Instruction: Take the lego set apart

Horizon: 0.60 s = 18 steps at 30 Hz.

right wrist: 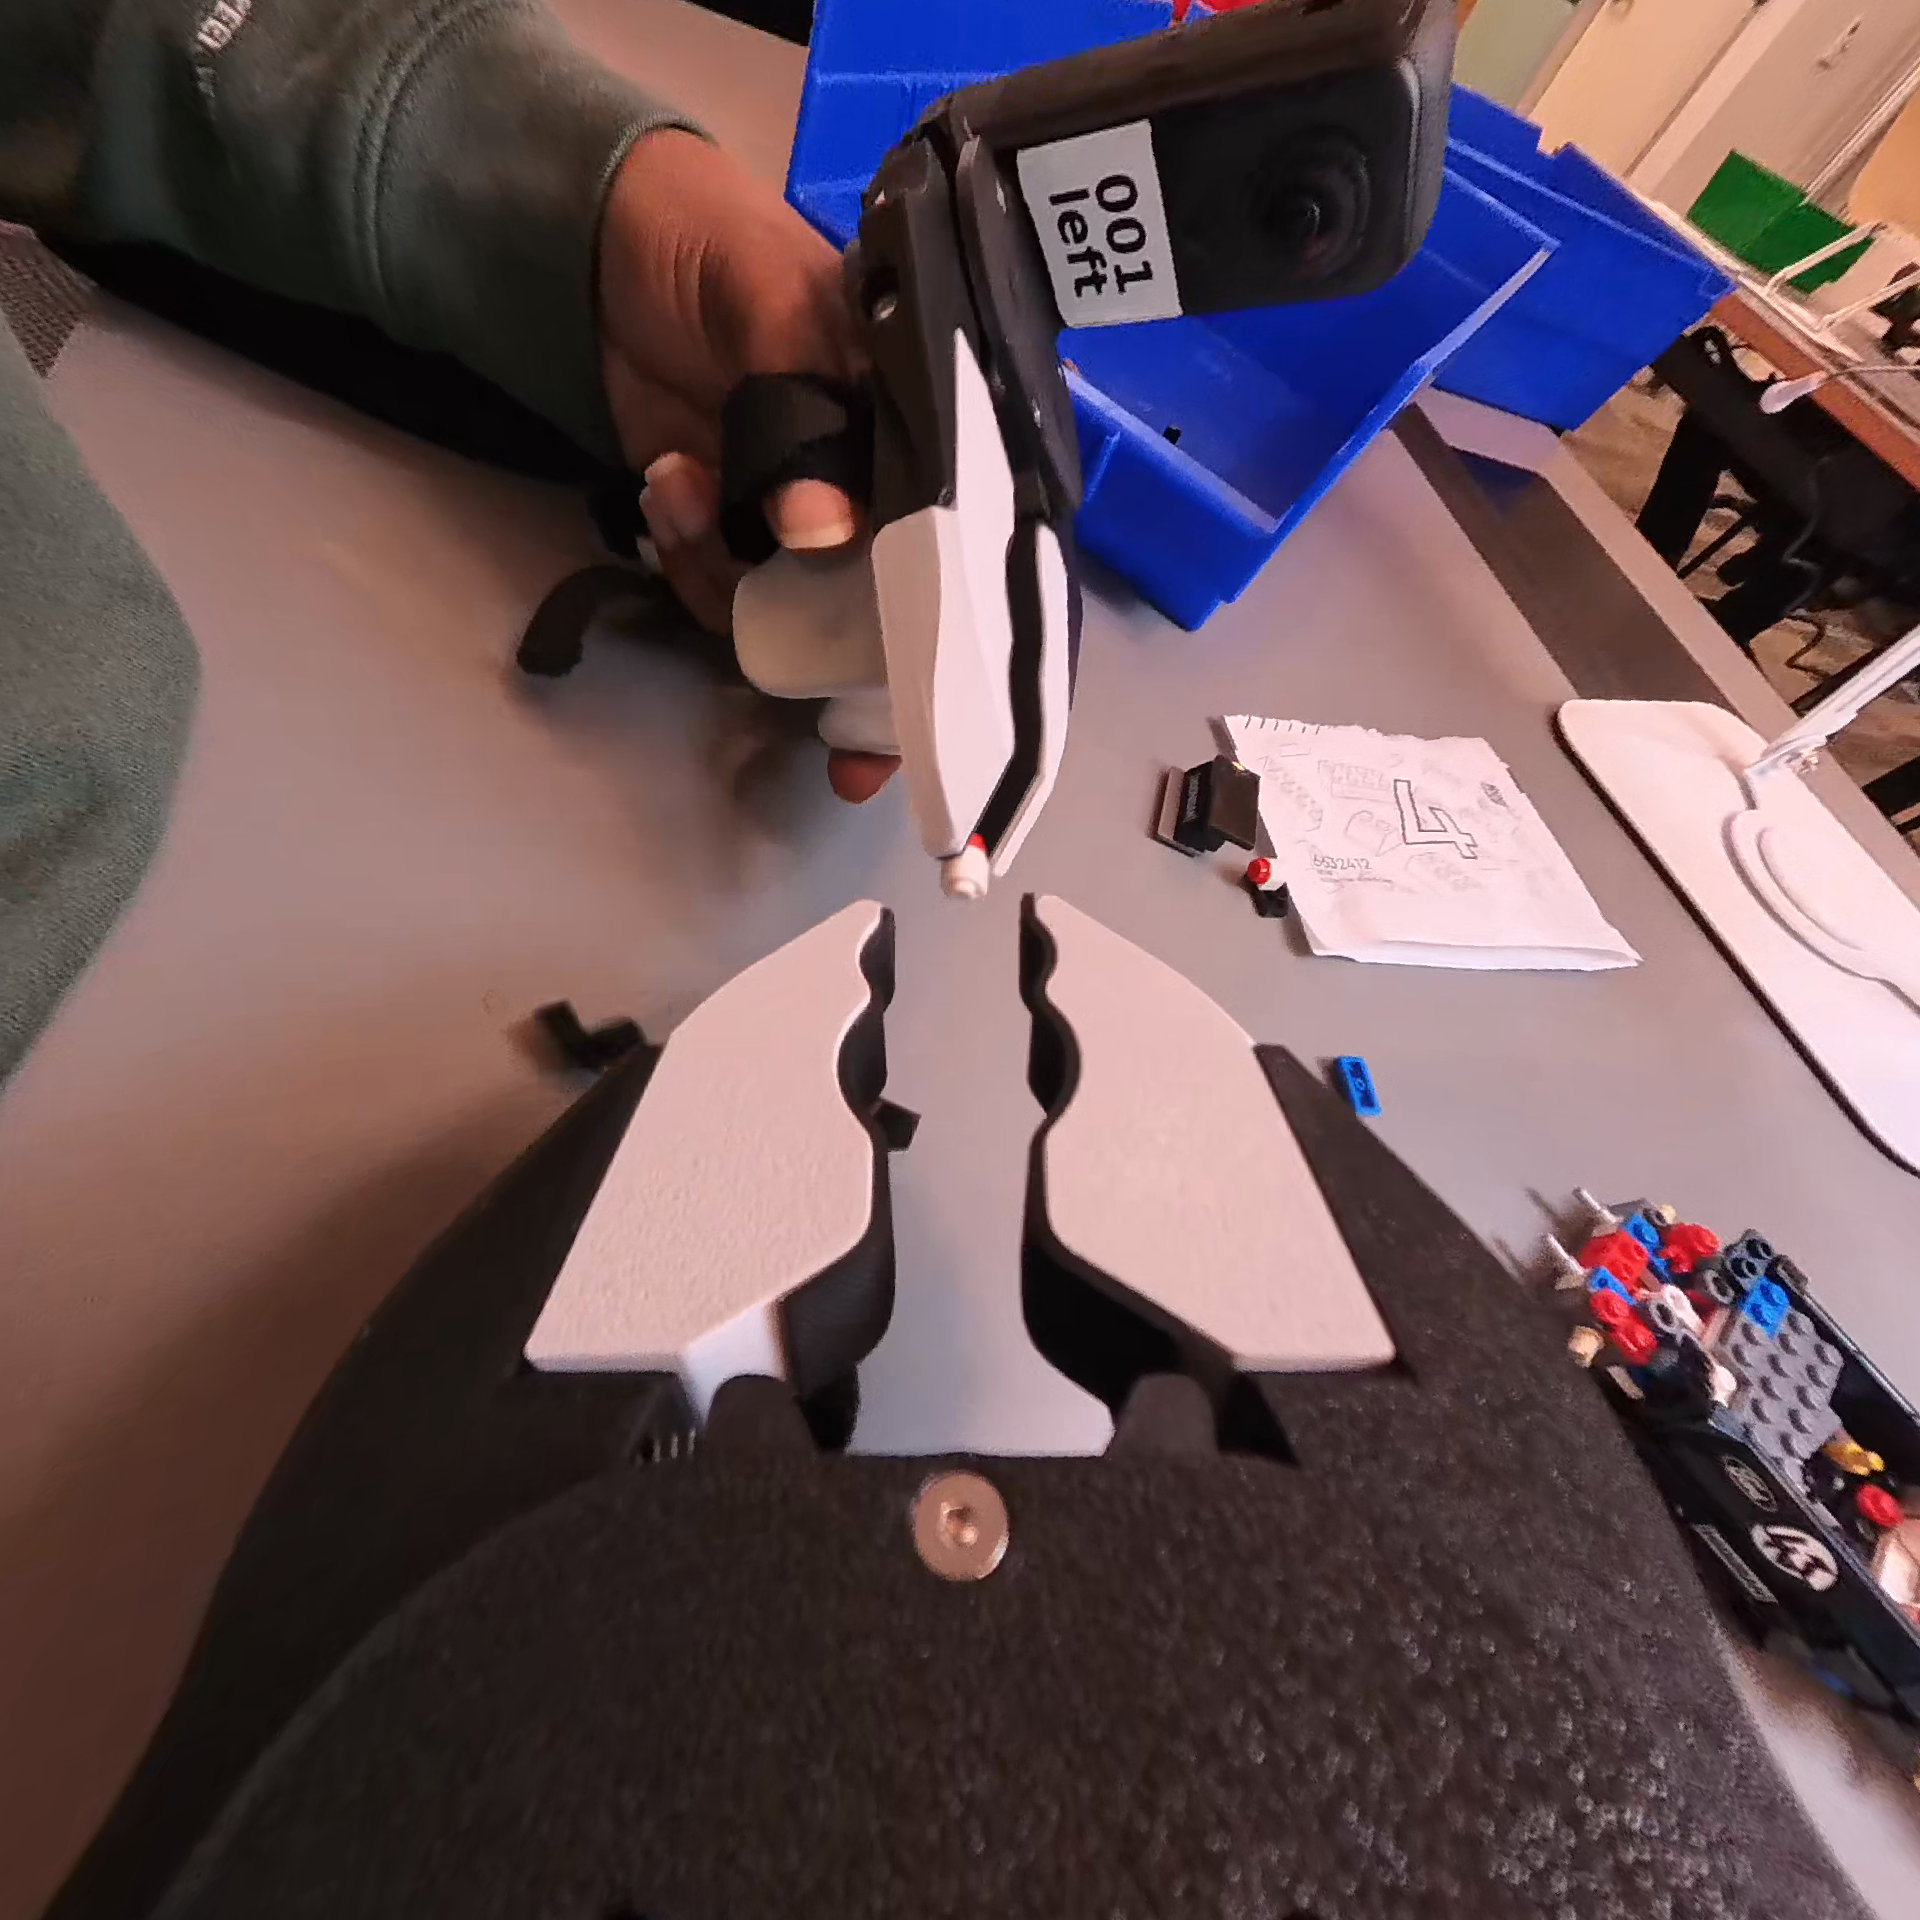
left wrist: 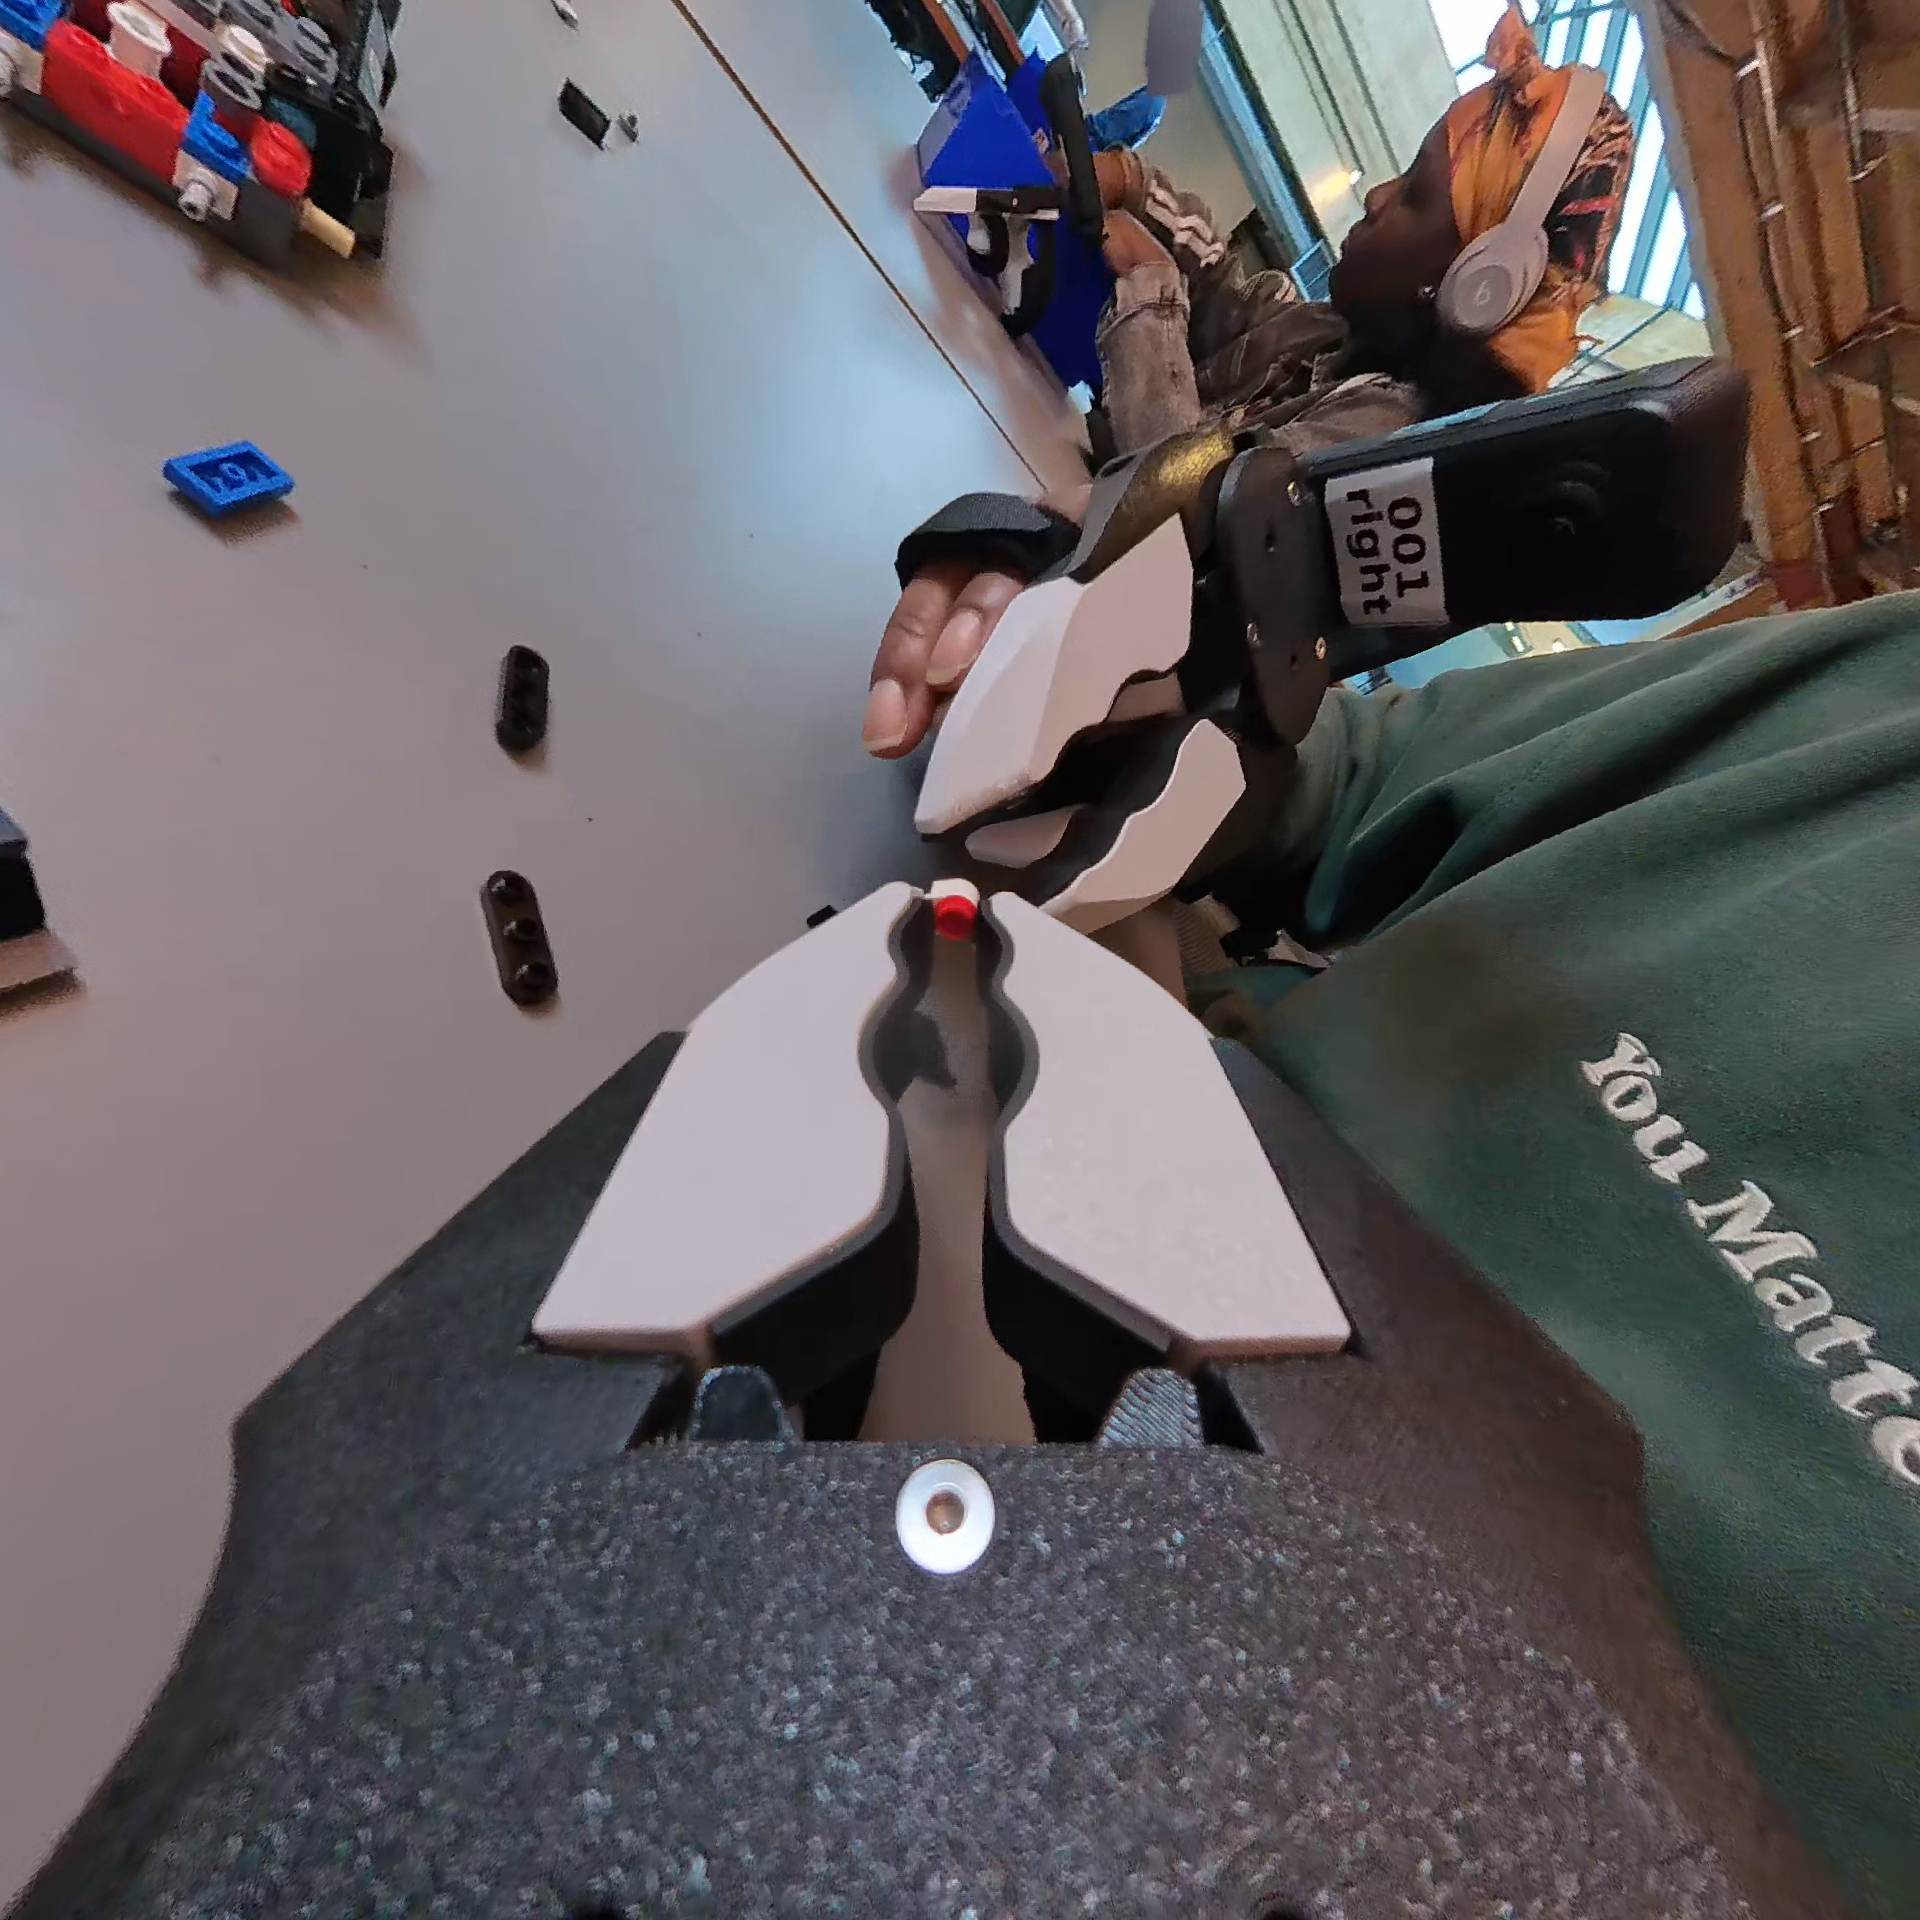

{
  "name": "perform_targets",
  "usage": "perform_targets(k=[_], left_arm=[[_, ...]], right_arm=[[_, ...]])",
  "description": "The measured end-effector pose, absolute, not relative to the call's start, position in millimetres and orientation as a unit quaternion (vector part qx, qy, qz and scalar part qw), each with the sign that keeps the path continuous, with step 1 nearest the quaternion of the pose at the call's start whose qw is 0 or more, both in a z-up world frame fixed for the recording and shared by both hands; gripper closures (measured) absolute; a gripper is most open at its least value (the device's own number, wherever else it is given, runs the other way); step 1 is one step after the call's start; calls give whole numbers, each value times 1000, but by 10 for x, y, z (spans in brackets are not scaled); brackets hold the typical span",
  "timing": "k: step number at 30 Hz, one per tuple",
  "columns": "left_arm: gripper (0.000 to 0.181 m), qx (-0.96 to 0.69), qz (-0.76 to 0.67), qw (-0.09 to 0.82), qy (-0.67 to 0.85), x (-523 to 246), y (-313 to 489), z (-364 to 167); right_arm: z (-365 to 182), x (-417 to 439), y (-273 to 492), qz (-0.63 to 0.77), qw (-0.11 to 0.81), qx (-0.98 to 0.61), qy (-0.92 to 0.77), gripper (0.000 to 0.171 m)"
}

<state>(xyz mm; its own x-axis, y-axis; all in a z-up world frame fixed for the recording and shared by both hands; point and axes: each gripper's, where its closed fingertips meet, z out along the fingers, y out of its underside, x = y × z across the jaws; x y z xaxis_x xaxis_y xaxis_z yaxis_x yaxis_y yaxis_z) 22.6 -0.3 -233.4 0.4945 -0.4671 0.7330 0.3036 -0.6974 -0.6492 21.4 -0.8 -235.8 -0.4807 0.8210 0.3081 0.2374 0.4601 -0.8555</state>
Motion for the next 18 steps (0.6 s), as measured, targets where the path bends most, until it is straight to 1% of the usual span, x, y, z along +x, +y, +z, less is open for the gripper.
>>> perform_targets(k=[6,9,15,16,18], left_arm=[[173,-757,-532,376,55,306,-37,-2270],[173,-752,-542,370,55,322,-54,-2256],[174,-750,-549,364,60,308,-77,-2194],[181,-753,-538,374,55,243,-65,-2191],[181,-760,-498,417,11,-196,-3,-2168]], right_arm=[[-2298,200,-72,394,392,-328,-764,162],[-2280,216,-87,390,397,-316,-768,163],[-2224,241,-83,400,374,-327,-770,163],[-2244,257,-48,393,371,-330,-774,163],[-2267,327,119,386,373,-347,-769,163]])
